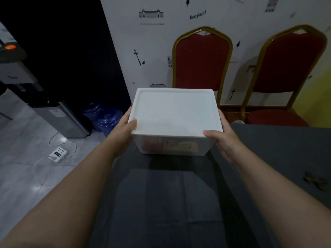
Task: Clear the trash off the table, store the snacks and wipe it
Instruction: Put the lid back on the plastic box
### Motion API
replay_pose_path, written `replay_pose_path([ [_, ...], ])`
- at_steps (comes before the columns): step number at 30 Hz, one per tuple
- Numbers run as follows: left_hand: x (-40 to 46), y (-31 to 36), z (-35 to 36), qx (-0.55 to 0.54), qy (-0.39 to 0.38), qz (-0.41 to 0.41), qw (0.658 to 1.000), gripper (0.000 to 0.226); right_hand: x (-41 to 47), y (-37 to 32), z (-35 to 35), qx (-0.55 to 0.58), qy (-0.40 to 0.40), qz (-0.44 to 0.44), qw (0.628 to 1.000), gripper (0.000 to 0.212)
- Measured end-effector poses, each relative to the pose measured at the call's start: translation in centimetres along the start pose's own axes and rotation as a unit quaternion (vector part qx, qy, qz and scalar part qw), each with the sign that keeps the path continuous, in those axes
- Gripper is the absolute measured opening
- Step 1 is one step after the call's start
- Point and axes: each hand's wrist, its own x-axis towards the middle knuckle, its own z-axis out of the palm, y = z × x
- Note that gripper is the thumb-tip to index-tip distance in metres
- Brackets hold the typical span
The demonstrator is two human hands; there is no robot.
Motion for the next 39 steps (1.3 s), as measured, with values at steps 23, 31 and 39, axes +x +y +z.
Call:
replay_pose_path([
  [23,-10.5,0.3,10.9,0.363,0.087,0.205,0.905,0.067,-11.8,-2.1,0.4,-0.116,0.225,-0.028,0.967,0.074],
  [31,-14.9,-1.6,25.3,0.363,-0.202,0.225,0.881,0.060,-25.0,-0.3,-7.7,-0.146,0.402,-0.036,0.903,0.056],
  [39,-17.8,-3.5,41.2,0.374,-0.352,0.225,0.828,0.058,-34.0,2.7,-20.7,-0.133,0.567,0.024,0.813,0.047],
])
